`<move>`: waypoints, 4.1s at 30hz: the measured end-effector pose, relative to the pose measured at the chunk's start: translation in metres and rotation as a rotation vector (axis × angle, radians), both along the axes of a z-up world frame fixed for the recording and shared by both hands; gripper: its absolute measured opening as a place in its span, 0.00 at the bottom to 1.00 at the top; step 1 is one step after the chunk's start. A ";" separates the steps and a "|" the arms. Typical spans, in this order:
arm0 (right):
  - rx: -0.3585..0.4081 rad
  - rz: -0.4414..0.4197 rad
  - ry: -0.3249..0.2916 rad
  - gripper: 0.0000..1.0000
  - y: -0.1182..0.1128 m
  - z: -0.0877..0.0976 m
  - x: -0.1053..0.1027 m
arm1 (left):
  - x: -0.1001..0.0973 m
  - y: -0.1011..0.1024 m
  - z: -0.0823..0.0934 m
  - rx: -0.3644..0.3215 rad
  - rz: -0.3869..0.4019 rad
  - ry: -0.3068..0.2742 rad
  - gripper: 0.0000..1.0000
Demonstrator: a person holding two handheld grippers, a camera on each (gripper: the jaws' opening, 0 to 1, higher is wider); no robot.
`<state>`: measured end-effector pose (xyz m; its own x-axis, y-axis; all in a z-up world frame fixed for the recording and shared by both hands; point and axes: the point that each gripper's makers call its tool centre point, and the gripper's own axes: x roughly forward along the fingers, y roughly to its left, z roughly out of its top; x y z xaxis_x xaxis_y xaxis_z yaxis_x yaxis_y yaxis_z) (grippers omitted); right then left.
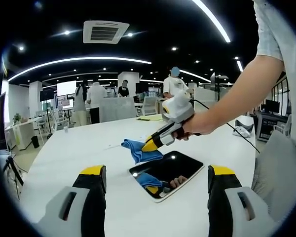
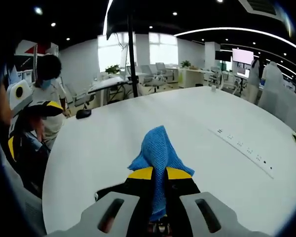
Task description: Wipe the mirror surface with the cleaning cloth until all visible marks leave the cleaned area.
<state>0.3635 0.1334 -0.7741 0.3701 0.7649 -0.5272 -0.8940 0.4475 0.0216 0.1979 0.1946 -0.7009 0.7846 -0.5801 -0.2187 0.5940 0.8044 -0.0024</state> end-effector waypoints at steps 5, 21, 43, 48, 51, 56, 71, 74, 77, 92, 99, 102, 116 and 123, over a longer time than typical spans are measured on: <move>-0.006 -0.007 0.001 0.03 0.002 -0.007 0.003 | 0.001 0.000 -0.002 -0.003 0.002 0.005 0.85; -0.024 -0.010 0.030 0.03 0.010 -0.032 0.008 | 0.005 0.001 -0.009 -0.004 -0.002 0.021 0.84; -0.013 -0.032 0.049 0.03 0.023 -0.050 0.012 | 0.010 0.005 -0.013 -0.008 -0.002 0.030 0.84; -0.013 -0.035 0.051 0.03 0.023 -0.053 0.015 | 0.012 0.006 -0.015 -0.011 0.002 0.035 0.84; -0.017 -0.033 0.055 0.03 0.024 -0.055 0.014 | 0.013 0.007 -0.015 -0.014 0.005 0.036 0.84; -0.017 -0.035 0.059 0.03 0.026 -0.060 0.015 | 0.013 0.008 -0.017 -0.013 0.006 0.041 0.83; -0.040 -0.036 0.034 0.02 0.028 -0.069 0.018 | 0.013 0.009 -0.021 -0.014 0.009 0.053 0.83; -0.048 -0.032 0.024 0.02 0.028 -0.069 0.018 | 0.014 0.009 -0.021 -0.012 0.006 0.052 0.83; -0.051 -0.035 0.022 0.02 0.028 -0.069 0.018 | 0.014 0.009 -0.020 -0.013 0.007 0.049 0.83; -0.068 -0.037 0.021 0.02 0.024 -0.068 0.016 | 0.013 0.011 -0.018 -0.009 0.006 0.045 0.83; -0.070 -0.040 0.023 0.02 0.022 -0.068 0.016 | 0.013 0.009 -0.017 -0.012 0.005 0.042 0.82; -0.075 -0.039 0.023 0.02 0.020 -0.069 0.017 | 0.013 0.009 -0.017 -0.011 0.005 0.042 0.82; -0.090 -0.048 0.023 0.02 0.011 -0.069 0.016 | 0.014 0.009 -0.015 -0.014 0.001 0.036 0.82; -0.095 -0.057 0.025 0.02 0.004 -0.070 0.016 | 0.014 0.006 -0.014 -0.017 -0.005 0.034 0.82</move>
